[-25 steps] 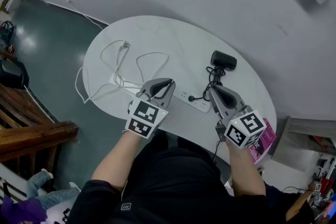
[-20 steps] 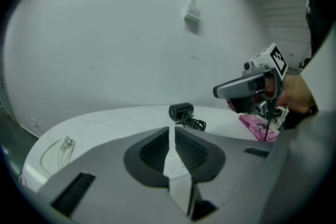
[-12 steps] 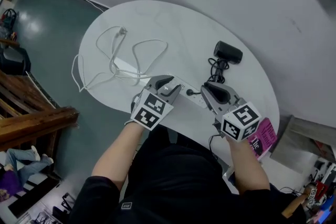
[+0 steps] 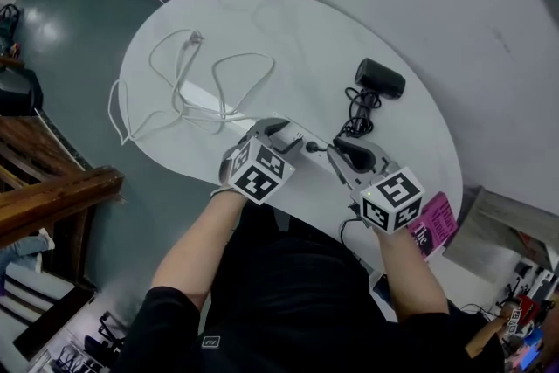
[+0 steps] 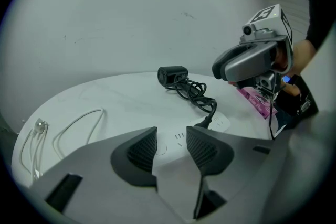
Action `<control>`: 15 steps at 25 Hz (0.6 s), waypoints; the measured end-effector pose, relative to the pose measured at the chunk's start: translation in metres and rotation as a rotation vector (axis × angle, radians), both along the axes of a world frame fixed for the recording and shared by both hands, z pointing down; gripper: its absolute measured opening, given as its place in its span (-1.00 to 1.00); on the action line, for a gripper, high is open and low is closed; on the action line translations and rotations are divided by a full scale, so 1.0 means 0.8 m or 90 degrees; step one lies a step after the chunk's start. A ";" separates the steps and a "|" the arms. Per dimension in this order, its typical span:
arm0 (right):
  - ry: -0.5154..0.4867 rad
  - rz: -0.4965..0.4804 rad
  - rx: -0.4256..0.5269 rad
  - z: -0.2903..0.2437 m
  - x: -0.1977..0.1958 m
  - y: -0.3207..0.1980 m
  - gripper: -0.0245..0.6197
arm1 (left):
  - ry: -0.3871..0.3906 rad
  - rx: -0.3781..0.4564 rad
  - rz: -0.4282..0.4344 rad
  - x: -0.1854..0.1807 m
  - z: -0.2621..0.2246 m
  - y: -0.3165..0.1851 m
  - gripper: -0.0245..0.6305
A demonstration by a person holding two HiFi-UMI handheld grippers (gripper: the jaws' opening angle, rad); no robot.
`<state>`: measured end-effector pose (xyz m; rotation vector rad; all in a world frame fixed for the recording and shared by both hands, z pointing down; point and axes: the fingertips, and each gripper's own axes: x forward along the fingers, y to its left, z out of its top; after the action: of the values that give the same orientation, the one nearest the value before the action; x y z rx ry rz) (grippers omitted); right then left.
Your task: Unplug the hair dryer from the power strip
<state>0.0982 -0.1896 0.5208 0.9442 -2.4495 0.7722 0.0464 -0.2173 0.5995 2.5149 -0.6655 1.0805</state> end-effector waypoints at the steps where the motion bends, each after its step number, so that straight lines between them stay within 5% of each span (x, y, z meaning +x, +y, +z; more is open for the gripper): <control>1: 0.005 -0.003 -0.004 0.003 0.000 0.002 -0.80 | -0.004 -0.003 0.001 -0.001 0.004 0.001 -0.36; 15: 0.026 -0.025 -0.031 0.018 -0.010 0.007 -0.71 | -0.015 -0.019 0.008 -0.001 0.025 0.004 -0.36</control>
<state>0.0903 -0.1836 0.5356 0.8839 -2.3959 0.7873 0.0455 -0.2145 0.6192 2.4877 -0.6350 1.1179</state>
